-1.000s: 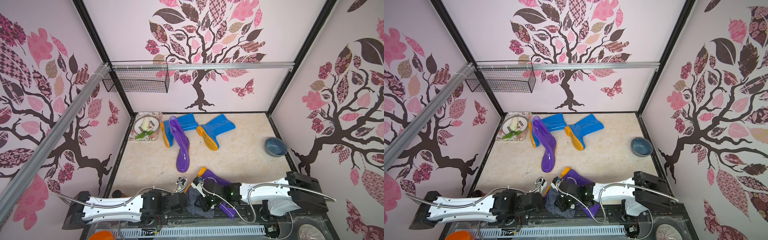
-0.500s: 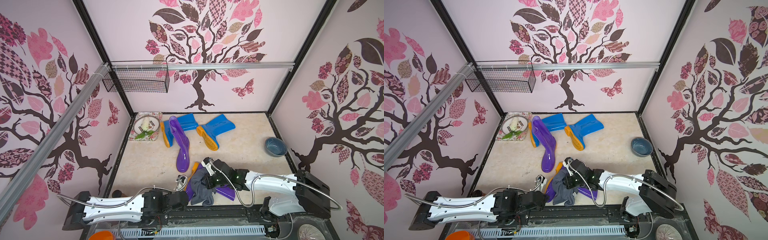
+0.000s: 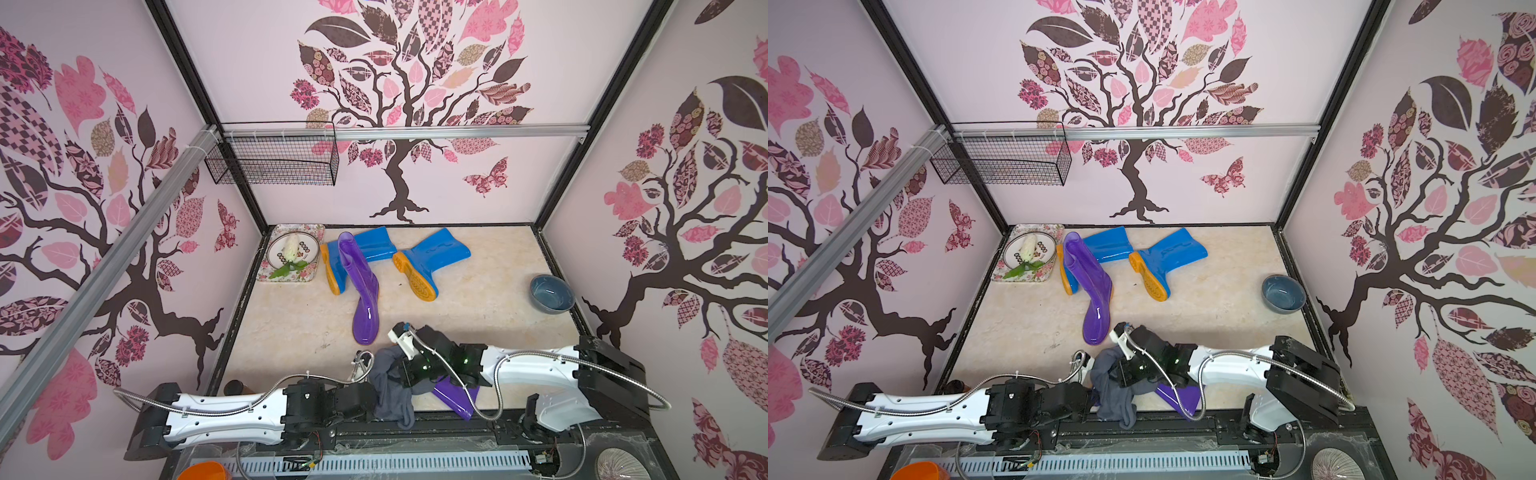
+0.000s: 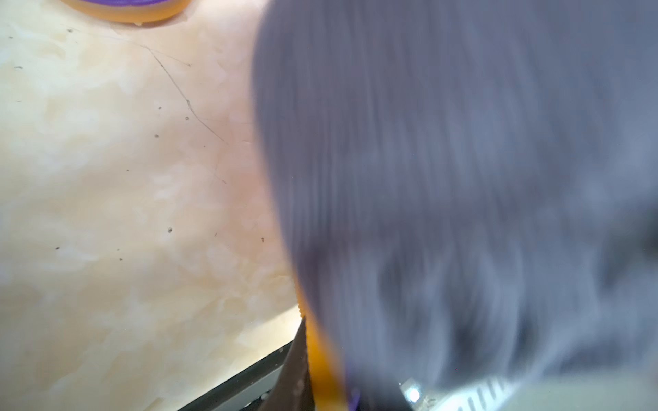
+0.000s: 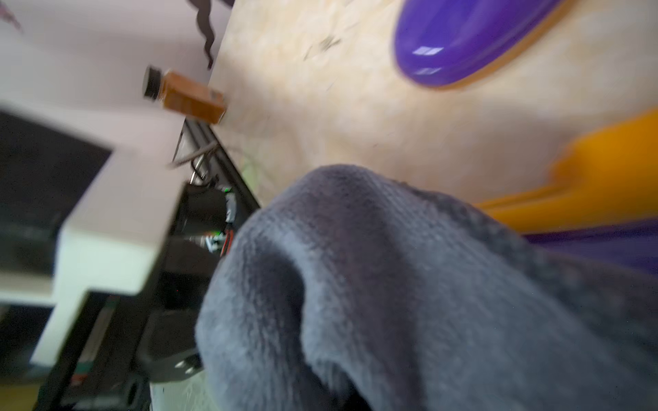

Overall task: Wipe the rubber boots with a cloth
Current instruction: Wipe the dirt off the rubber boot.

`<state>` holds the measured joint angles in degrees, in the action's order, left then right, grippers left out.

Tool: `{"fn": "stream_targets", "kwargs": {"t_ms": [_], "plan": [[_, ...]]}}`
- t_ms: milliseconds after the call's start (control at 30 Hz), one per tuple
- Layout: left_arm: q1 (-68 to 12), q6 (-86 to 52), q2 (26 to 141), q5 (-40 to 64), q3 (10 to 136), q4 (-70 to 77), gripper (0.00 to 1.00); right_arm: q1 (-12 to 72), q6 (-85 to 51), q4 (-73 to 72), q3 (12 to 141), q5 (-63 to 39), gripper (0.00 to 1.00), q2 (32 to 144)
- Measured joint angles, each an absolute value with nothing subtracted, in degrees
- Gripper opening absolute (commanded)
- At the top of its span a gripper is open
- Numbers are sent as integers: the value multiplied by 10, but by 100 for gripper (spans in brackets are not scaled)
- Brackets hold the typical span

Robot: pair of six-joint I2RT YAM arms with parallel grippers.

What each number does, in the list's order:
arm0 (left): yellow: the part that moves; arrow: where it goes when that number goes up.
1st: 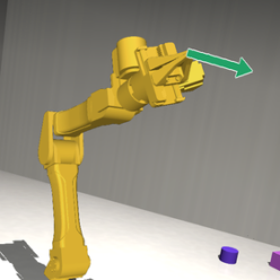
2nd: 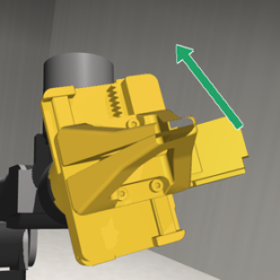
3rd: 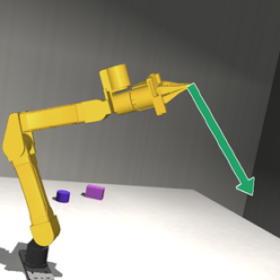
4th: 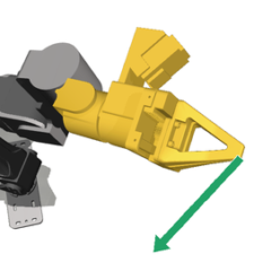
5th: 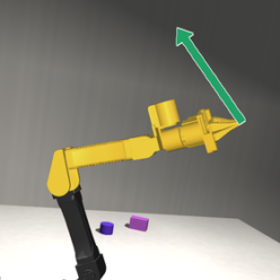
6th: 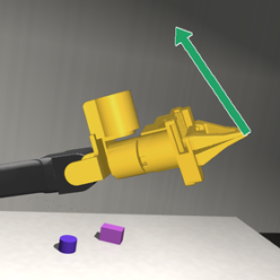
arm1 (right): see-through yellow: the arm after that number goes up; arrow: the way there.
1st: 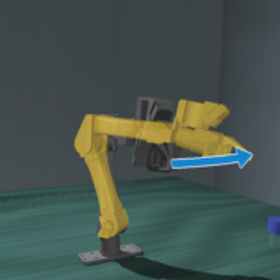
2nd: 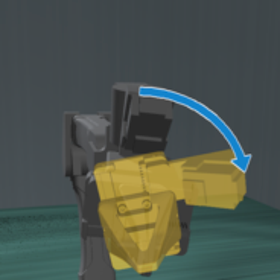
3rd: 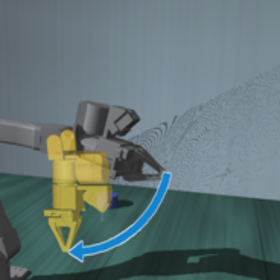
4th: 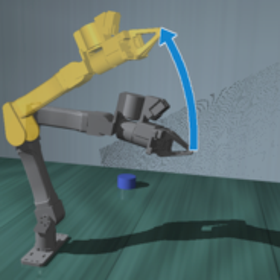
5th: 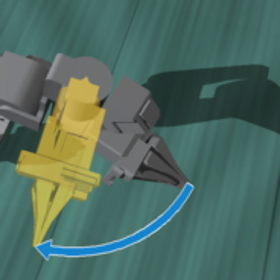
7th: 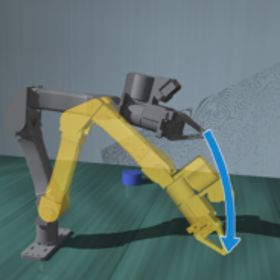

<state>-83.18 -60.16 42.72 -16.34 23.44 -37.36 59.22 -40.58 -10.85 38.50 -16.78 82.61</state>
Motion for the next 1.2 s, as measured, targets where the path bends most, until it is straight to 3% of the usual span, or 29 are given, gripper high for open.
{"fn": "stream_targets", "kwargs": {"t_ms": [133, 233, 467, 567, 800, 933, 1033, 1200], "plan": [[-832, -604, 425, -160, 233, -366, 17, 514, -385, -84, 384, -139, 0, 822], [-832, -606, 425, -157, 233, -365, 17, 507, -375, -69, 383, -126, 0, 820], [-833, -606, 411, -155, 223, -373, 17, 645, -386, -90, 402, -102, 0, 827], [-833, -606, 409, -156, 223, -376, 17, 650, -399, -113, 401, -115, 0, 827], [-833, -611, 404, -159, 223, -373, 19, 437, -403, -95, 407, -159, 0, 877], [-833, -613, 403, -162, 223, -375, 19, 385, -373, -41, 430, -126, 0, 906], [-833, -613, 403, -163, 223, -376, 20, 395, -371, -18, 429, -115, 0, 903], [-836, -613, 408, -160, 223, -381, 19, 486, -378, -23, 430, -72, 0, 864]]}}
